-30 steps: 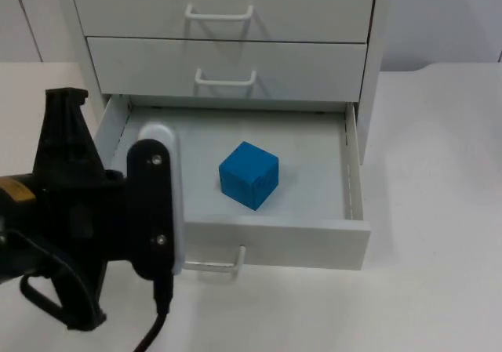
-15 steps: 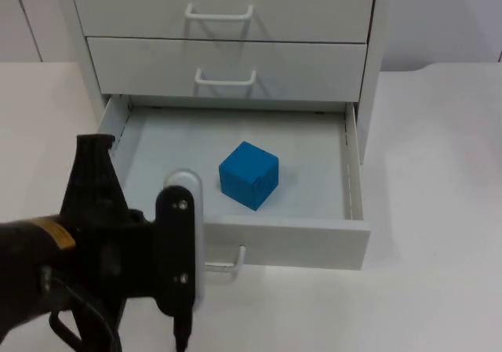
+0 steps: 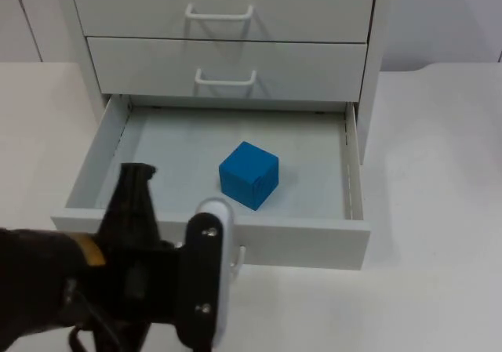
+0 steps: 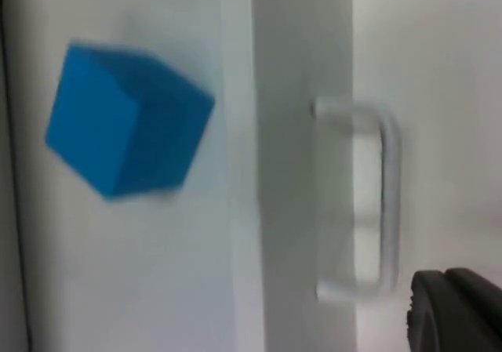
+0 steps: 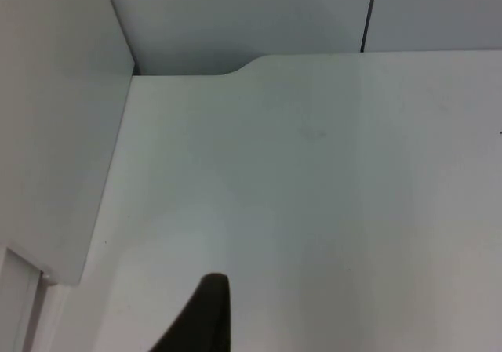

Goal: Open the drawer with the left hand, place the block into the drawer with the right hand, then close the drawer with the left hand.

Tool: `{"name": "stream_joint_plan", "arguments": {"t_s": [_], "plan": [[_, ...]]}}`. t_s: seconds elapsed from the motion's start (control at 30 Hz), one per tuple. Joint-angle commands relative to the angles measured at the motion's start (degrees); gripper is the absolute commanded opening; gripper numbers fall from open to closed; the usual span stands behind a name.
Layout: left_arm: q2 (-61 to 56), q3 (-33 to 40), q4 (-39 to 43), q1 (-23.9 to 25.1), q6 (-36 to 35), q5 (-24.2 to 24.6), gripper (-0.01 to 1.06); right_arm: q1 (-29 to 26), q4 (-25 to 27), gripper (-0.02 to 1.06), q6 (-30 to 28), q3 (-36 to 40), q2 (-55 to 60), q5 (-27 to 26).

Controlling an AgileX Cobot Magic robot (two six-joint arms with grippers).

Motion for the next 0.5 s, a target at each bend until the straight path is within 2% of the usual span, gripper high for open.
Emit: {"name": "stream_joint_plan", "arguments": {"t_s": [0.0, 0.47], "plan": [[1.2, -1.1, 1.7, -0.6, -0.9, 1.1, 0.0, 0.1, -0.3, 1.05, -0.1, 0.2, -0.2, -0.5], [8.3, -5.0, 1.8, -0.8, -0.8, 0.2, 0.0, 0.1, -0.3, 1.05, -0.1, 0.2, -0.2, -0.5]]}}
